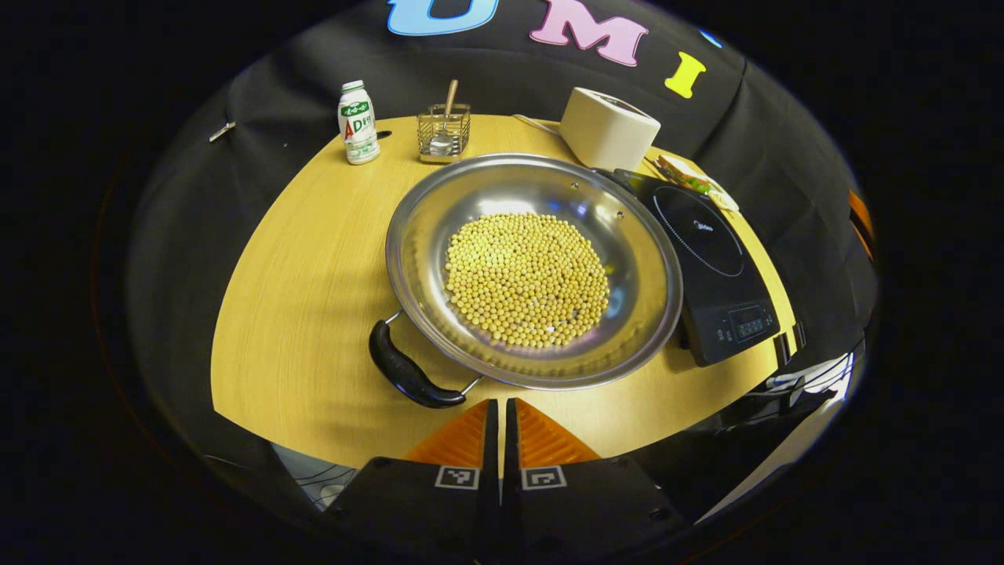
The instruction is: First push the handle of the pot to place it horizontally, then grasp the pot with both hands and set it on the induction cooktop.
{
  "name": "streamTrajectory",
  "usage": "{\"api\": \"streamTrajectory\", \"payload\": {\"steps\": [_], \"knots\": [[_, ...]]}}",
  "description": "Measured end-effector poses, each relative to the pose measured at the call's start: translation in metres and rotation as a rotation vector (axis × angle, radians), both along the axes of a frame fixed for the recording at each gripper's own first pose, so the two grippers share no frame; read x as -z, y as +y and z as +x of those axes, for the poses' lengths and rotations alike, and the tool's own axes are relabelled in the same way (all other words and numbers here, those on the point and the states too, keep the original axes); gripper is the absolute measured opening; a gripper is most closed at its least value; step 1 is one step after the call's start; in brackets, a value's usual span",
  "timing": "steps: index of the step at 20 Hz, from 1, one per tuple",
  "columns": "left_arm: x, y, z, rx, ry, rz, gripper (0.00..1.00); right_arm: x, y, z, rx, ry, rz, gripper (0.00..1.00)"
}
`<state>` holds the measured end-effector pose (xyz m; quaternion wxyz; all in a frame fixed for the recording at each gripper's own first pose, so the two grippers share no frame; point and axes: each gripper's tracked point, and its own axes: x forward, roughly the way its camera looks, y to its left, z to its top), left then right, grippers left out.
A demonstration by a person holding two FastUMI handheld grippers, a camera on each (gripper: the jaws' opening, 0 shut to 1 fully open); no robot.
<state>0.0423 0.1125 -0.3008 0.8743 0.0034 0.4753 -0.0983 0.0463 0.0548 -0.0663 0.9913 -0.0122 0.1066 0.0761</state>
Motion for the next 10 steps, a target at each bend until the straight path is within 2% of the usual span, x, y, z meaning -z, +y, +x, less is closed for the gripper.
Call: {"api": "streamTrajectory", "payload": {"steps": [7,10], "knots": [[0.012,-0.004,0.012,-0.118,0.087,0.012,0.05,0.035,0.009,0.033,-0.102,0.074,0.027,1.00],[0.016,-0.001,0.016,-0.141,0.106,0.074,0.05,0.047,0.009,0.038,-0.147,0.105,0.033,1.00]]}}
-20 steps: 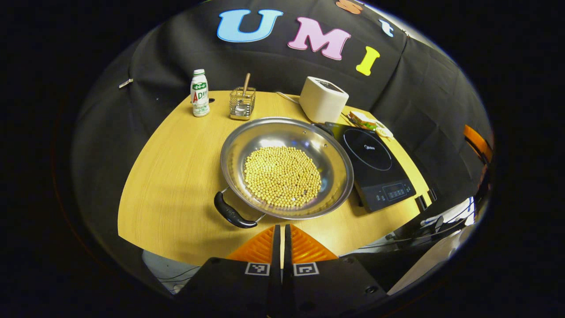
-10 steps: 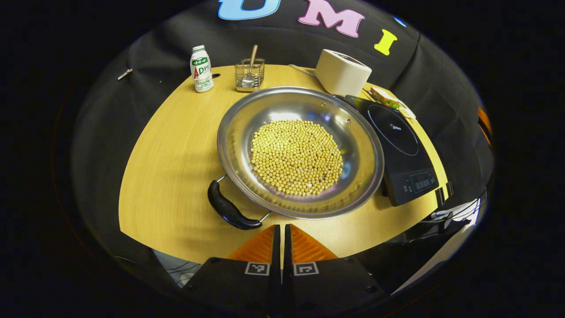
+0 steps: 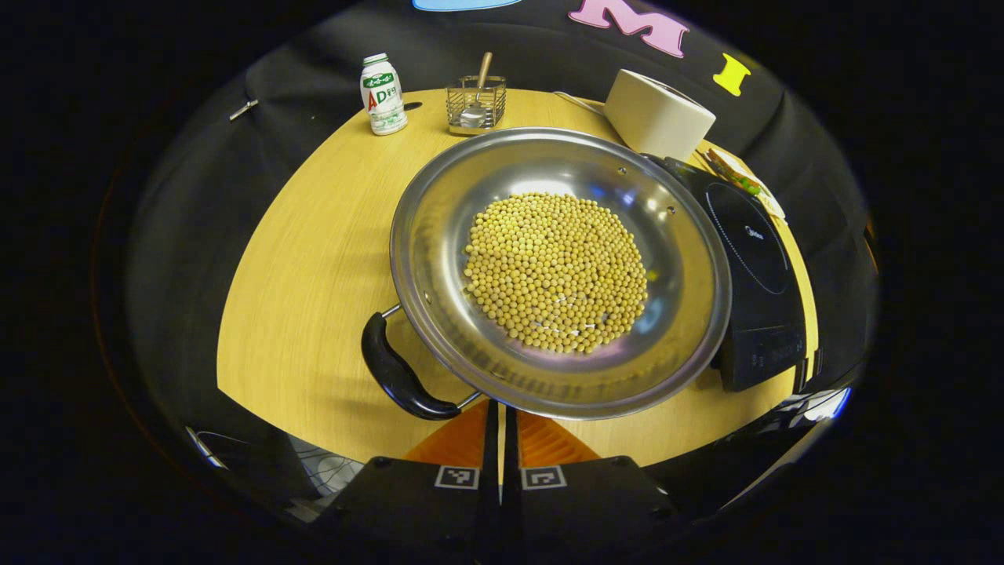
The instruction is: First push the handle of the pot to place it horizontally, then grasp the pot with both hands and set it on the induction cooktop.
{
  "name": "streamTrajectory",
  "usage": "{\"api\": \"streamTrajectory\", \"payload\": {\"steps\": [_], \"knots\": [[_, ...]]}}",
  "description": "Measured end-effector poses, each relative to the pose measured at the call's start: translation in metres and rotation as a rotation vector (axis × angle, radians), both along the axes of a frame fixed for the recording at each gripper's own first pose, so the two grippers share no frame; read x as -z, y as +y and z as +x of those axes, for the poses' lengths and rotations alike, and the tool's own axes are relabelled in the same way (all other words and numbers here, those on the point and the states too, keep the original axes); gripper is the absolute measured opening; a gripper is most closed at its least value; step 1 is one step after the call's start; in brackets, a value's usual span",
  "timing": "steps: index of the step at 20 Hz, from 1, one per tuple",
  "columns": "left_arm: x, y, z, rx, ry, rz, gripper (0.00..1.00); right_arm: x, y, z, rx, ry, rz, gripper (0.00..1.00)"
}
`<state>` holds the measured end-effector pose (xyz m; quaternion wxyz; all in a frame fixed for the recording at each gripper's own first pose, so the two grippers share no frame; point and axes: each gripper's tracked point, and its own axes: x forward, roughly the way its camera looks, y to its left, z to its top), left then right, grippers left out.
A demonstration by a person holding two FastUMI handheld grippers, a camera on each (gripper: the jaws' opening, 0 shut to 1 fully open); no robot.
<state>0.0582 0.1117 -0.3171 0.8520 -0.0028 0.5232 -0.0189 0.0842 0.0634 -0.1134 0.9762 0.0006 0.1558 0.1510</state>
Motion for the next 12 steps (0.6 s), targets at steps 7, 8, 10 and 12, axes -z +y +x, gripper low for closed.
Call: {"api": "streamTrajectory", "payload": {"steps": [7,8,10,12], "knots": [[-0.007,0.027,0.012,-0.017,0.026,0.085,0.05,0.000,-0.020,0.002,0.015,0.010,0.013,1.00],[-0.009,0.032,0.015,-0.016,0.020,0.089,0.05,-0.001,-0.020,0.002,0.023,0.011,0.016,0.99],[-0.011,0.040,0.020,-0.018,0.022,0.079,0.05,-0.004,-0.017,-0.001,0.047,-0.006,0.004,0.99],[-0.011,0.050,0.030,-0.041,0.017,0.059,0.05,-0.010,-0.012,-0.006,0.074,-0.035,-0.021,0.99]]}}
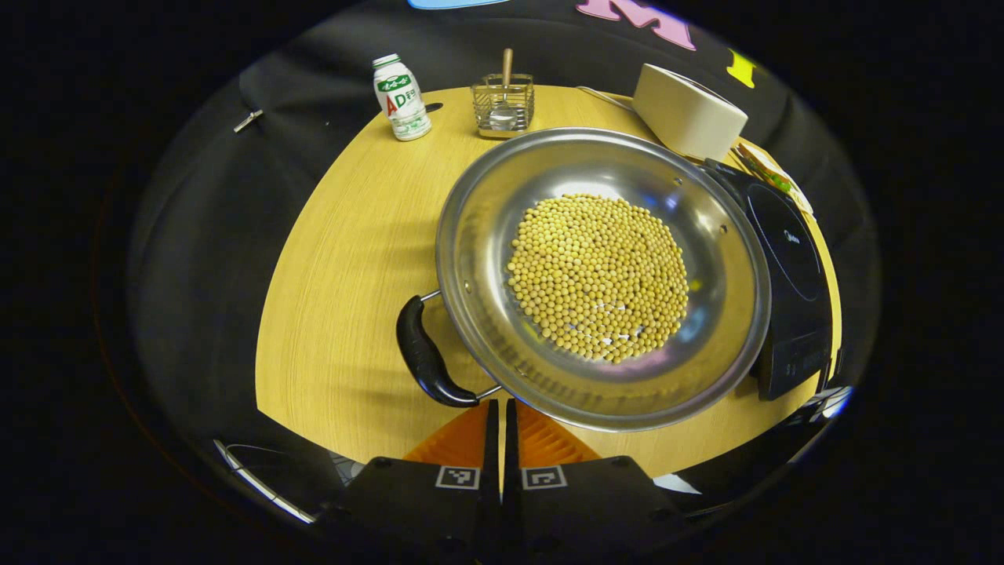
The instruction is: First push the handle of the pot to place it horizontally, then grasp the pot with both hands and set it on the induction cooktop.
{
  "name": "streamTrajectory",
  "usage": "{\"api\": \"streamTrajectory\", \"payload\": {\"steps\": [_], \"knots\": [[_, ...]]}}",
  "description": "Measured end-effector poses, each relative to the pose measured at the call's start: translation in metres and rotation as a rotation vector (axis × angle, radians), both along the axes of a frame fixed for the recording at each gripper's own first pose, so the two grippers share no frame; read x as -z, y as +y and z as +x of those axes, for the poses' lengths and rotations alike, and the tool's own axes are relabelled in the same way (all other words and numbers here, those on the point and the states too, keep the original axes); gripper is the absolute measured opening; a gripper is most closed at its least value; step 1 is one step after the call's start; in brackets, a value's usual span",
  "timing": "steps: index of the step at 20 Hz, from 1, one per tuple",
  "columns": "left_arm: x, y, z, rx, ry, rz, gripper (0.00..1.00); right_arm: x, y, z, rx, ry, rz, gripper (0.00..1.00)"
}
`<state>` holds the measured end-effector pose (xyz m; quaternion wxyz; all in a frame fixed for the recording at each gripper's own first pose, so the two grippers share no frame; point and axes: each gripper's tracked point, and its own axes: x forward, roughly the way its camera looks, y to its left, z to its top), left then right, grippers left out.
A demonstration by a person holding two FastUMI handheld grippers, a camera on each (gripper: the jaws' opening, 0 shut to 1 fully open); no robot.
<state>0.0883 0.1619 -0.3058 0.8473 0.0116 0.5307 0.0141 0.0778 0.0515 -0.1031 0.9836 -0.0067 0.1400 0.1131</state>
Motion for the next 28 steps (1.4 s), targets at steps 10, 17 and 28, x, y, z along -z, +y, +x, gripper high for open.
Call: {"api": "streamTrajectory", "payload": {"steps": [10,17,28], "knots": [[-0.004,0.028,0.036,-0.036,-0.032,-0.156,0.05,-0.013,0.029,-0.038,0.142,-0.038,-0.057,0.99],[-0.007,0.047,0.060,0.037,-0.036,-0.144,0.05,-0.002,0.042,-0.065,0.237,-0.025,-0.070,0.99],[-0.008,0.064,0.087,0.139,-0.032,-0.111,0.05,0.008,0.051,-0.083,0.329,-0.013,-0.085,0.99]]}}
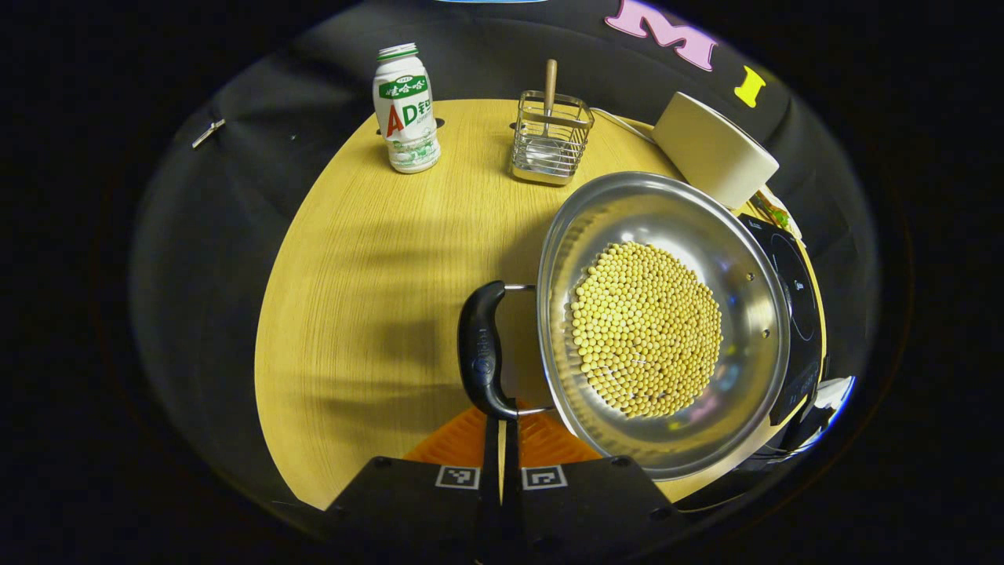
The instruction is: First push the handle of the pot to place it horizontally, then grasp the pot with both hands and set it on the induction cooktop.
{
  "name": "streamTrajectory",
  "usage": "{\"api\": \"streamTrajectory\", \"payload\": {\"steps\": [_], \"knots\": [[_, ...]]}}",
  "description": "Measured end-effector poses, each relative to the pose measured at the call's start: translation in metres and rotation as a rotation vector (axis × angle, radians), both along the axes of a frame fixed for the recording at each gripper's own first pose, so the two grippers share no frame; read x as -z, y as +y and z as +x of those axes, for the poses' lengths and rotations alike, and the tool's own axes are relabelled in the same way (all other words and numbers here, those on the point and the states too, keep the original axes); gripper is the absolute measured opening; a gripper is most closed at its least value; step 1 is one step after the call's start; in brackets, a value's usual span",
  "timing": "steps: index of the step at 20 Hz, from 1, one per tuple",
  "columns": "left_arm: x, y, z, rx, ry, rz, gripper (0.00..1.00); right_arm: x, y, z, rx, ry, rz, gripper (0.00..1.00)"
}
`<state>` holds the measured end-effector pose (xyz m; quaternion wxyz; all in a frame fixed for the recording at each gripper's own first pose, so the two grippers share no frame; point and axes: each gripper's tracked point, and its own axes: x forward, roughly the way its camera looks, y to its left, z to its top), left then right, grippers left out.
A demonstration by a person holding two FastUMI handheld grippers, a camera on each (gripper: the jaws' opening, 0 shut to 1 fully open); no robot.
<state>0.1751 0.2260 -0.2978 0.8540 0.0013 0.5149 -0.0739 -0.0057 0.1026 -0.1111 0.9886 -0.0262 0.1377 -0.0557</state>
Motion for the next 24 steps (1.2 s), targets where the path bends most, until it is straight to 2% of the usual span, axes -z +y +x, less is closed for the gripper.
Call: {"api": "streamTrajectory", "payload": {"steps": [5,8,10,12,13,14,15,17,18,24], "knots": [[-0.009,0.014,-0.009,-0.032,-0.030,0.003,0.05,0.010,0.022,0.010,-0.032,0.024,0.020,0.99],[-0.032,0.037,-0.018,-0.067,-0.088,0.044,0.05,0.033,0.043,0.014,-0.076,0.085,0.040,0.99],[-0.046,0.040,-0.020,-0.098,-0.130,0.029,0.13,0.043,0.055,0.018,-0.105,0.114,0.034,0.99],[-0.067,0.048,-0.022,-0.120,-0.195,0.033,0.25,0.049,0.065,0.022,-0.123,0.132,0.043,0.99],[-0.078,0.052,-0.024,-0.125,-0.233,0.034,0.40,0.053,0.071,0.025,-0.131,0.141,0.054,0.99],[-0.085,0.052,-0.028,-0.126,-0.265,0.029,0.38,0.057,0.077,0.027,-0.139,0.149,0.061,0.99],[-0.091,0.053,-0.028,-0.128,-0.293,0.032,0.52,0.062,0.087,0.031,-0.153,0.164,0.071,0.99],[-0.106,0.056,-0.021,-0.109,-0.370,0.056,0.89,0.073,0.102,0.038,-0.180,0.191,0.080,0.99],[-0.114,0.056,-0.022,-0.098,-0.413,0.060,0.98,0.076,0.109,0.042,-0.195,0.200,0.081,0.99],[-0.132,0.044,-0.002,-0.056,-0.511,0.007,0.98,0.099,0.139,0.072,-0.255,0.253,0.058,0.99]]}}
